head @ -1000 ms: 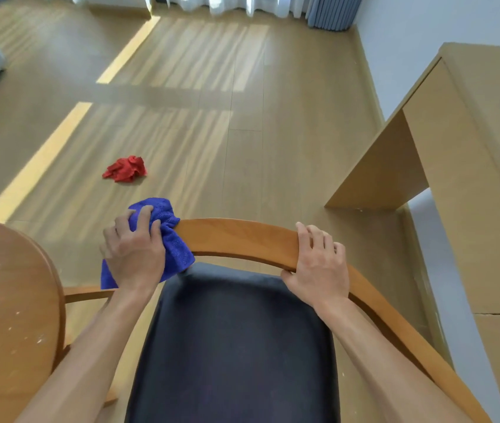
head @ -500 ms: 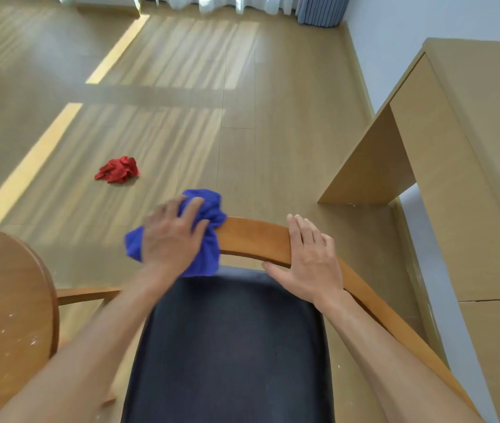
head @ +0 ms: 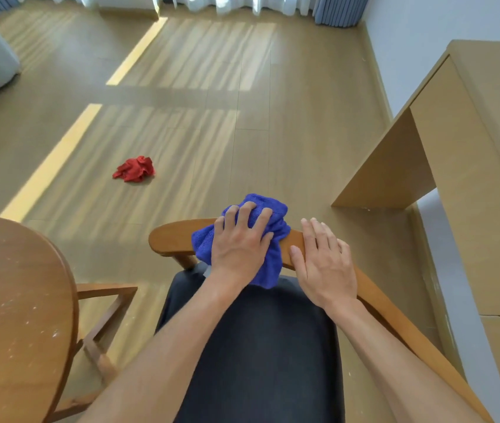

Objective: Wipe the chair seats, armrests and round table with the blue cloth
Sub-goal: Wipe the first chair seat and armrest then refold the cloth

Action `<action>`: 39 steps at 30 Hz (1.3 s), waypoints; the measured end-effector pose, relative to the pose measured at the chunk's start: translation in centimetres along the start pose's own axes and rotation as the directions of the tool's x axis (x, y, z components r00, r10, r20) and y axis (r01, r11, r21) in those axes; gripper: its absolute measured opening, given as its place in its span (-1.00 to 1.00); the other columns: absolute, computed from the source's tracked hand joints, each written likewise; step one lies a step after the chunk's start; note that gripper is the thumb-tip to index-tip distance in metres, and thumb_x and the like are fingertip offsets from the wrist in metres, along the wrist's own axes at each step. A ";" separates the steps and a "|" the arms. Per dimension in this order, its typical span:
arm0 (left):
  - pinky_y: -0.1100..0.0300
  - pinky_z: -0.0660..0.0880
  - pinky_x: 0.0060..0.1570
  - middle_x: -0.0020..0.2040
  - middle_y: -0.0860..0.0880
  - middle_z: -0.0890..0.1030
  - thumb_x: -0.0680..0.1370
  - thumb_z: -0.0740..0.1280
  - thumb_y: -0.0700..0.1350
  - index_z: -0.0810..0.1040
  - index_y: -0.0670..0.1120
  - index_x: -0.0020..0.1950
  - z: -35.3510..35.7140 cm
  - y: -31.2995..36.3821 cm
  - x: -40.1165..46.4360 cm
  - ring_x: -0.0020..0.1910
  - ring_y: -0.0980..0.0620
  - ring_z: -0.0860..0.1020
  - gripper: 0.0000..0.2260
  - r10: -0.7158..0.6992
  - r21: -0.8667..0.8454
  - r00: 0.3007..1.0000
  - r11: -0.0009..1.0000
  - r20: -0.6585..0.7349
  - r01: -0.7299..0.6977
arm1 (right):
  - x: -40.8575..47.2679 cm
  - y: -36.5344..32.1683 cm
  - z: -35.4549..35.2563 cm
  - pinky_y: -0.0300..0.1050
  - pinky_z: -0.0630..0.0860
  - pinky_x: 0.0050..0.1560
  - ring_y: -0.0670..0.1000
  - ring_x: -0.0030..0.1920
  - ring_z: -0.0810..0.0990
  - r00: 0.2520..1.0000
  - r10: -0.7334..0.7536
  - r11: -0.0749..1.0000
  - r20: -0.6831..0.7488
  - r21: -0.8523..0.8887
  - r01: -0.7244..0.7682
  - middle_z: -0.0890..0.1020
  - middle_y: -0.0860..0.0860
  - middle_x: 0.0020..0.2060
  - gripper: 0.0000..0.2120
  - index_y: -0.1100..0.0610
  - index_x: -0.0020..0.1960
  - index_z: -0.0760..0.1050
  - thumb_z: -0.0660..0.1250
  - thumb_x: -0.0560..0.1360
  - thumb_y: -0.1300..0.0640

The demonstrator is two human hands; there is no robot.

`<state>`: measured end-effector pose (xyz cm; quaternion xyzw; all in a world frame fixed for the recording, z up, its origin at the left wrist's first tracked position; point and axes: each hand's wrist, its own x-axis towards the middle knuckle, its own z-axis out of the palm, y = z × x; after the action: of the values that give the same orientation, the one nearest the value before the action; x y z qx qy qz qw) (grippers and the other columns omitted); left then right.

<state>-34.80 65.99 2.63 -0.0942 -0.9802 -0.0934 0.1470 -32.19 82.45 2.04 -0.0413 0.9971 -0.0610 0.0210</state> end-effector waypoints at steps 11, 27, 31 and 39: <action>-0.20 0.40 -0.06 0.18 -0.25 0.52 0.55 0.35 -0.13 0.55 -0.15 0.22 -1.2 -8.0 -1.8 0.06 -0.33 0.46 -0.74 -0.411 0.100 0.911 0.906 -0.031 0.412 | 0.3 -0.2 0.3 0.13 0.40 0.30 0.15 0.38 0.40 0.999 0.024 1.000 0.030 0.006 -0.024 0.41 0.13 0.40 -0.40 0.15 0.49 0.26 -0.11 0.60 -0.16; -0.26 0.37 -0.01 0.21 -0.25 0.50 0.57 0.32 -0.11 0.52 -0.15 0.28 -1.9 -11.1 -2.4 0.09 -0.35 0.43 -0.70 -0.398 0.119 0.916 0.913 0.055 0.390 | -0.3 1.3 -0.9 -0.11 0.06 0.47 -0.03 0.48 0.20 0.997 0.026 0.896 0.066 0.441 -0.053 0.27 0.00 0.49 -0.52 0.10 0.53 0.14 0.01 0.65 -0.01; -0.23 0.41 -0.02 0.21 -0.24 0.50 0.56 0.34 -0.12 0.54 -0.15 0.23 -0.6 -3.9 -0.5 0.10 -0.34 0.44 -0.73 -0.274 0.083 0.961 0.959 0.045 0.269 | -3.0 5.6 -1.7 0.00 0.14 0.49 0.03 0.43 0.31 0.966 0.256 0.903 0.030 0.349 -0.250 0.41 0.05 0.40 -0.59 0.17 0.43 0.34 0.01 0.65 0.06; -0.01 0.51 -0.06 0.12 -0.07 0.60 0.46 0.38 -0.02 0.60 0.01 0.08 1.9 10.8 -0.7 0.06 -0.17 0.57 -0.79 0.301 -0.045 0.953 0.953 0.019 -0.300 | -6.0 8.3 -1.8 0.04 0.44 0.02 0.11 -0.09 0.55 0.884 0.419 0.894 0.209 0.073 -0.441 0.61 0.06 -0.16 -0.60 0.08 -0.20 0.39 -0.12 0.63 0.03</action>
<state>-32.32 76.67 2.32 -0.2465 -0.9541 -0.0892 0.1450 -27.01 91.40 2.98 0.1768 0.9693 -0.1099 0.1305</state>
